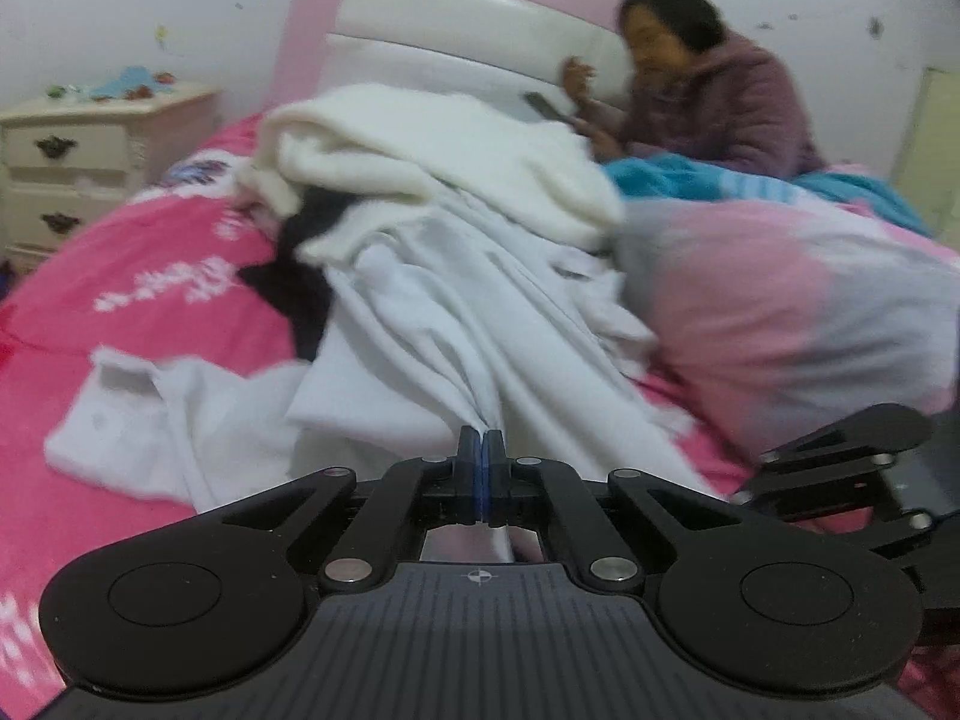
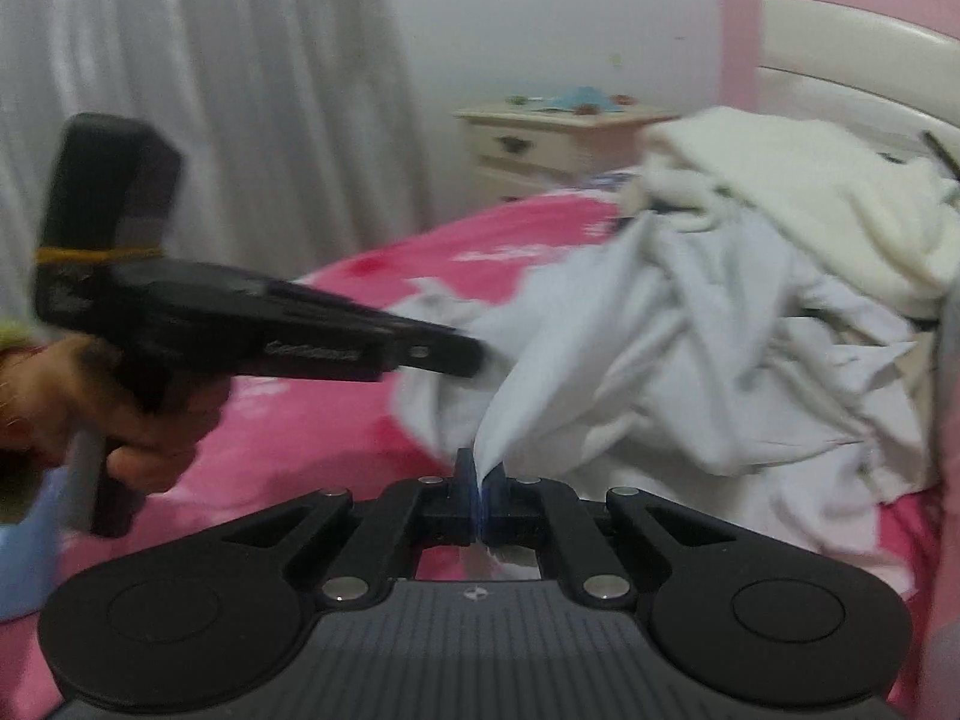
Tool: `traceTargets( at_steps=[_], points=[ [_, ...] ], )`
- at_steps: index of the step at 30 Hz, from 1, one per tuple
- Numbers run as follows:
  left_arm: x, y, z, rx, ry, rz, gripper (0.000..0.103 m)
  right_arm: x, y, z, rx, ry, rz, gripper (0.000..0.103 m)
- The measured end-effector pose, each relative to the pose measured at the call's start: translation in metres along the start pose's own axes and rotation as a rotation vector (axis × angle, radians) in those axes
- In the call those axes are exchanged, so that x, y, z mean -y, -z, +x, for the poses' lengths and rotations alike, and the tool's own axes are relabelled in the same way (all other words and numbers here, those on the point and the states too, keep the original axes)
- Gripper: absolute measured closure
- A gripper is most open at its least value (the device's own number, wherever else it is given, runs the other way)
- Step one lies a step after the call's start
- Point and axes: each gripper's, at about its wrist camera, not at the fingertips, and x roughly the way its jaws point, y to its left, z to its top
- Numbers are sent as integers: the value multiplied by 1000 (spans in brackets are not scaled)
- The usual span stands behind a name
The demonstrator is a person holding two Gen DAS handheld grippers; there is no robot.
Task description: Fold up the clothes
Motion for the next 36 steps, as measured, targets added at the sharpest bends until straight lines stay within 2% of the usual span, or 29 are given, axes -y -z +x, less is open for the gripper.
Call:
traceTargets(
  at_steps=[4, 11, 16, 19, 21, 23, 25, 28, 29, 30, 32, 34, 36],
  points=[
    [13, 25, -26, -53, 88, 11, 103, -35, 19, -16, -41, -90, -41, 101],
    [45, 77, -84, -150, 231, 87, 103, -98, 61, -59, -96, -268, -24, 101],
    [57, 112, -118, -239, 302, 141, 103, -138, 97, -98, -158, -344, 32, 101],
    [55, 133, -133, -323, 327, 130, 103, -164, 120, -116, -213, -369, 58, 101],
    [54, 149, -142, -378, 341, 126, 103, -182, 135, -125, -247, -381, 76, 100],
    [54, 163, -145, -439, 321, 158, 103, -198, 151, -127, -278, -385, 93, 100],
    [55, 177, -147, -491, 283, 202, 103, -215, 169, -131, -302, -347, 103, 100],
    [50, 181, -154, -507, 230, 207, 102, -239, 193, -133, -350, -260, 94, 98],
    [47, 178, -156, -501, 214, 204, 96, -246, 200, -130, -385, -210, 69, 97],
    [44, 173, -161, -488, 196, 205, 85, -252, 205, -129, -420, -158, 35, 96],
    [39, 164, -170, -457, 162, 208, 72, -256, 210, -133, -470, -109, -2, 89],
    [37, 154, -179, -406, 137, 211, 63, -247, 203, -146, -457, -102, 13, 80],
    [38, 141, -178, -343, 114, 224, 48, -231, 190, -167, -395, -88, 57, 68]
  ],
)
